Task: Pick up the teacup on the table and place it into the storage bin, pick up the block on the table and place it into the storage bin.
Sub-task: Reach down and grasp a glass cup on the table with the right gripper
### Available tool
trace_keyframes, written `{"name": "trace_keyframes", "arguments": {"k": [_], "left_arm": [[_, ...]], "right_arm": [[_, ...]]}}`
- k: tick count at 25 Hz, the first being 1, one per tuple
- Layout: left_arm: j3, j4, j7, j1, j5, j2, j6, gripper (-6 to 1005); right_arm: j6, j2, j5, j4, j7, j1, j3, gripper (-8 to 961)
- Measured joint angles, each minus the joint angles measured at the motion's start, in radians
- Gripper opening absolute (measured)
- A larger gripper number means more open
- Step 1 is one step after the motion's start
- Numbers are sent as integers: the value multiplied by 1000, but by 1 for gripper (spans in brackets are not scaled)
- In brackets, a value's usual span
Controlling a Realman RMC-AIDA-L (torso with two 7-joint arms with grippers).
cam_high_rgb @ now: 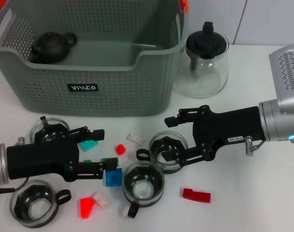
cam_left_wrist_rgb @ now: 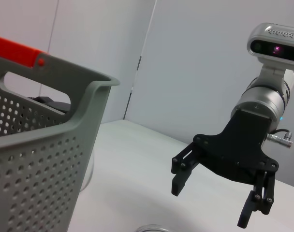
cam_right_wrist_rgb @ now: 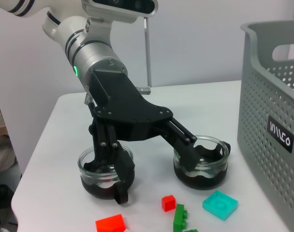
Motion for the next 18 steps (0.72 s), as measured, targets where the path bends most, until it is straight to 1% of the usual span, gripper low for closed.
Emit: {"name": "trace_keyframes", "arguments": {"k": [12, 18], "left_arm": [[30, -13, 0, -4, 14, 0, 0, 917], [30, -14, -1, -1, 14, -1, 0, 917]], "right_arm": [[-21, 2, 0, 1, -33, -3, -6, 866], [-21, 2, 0, 9, -37, -3, -4, 866]]}}
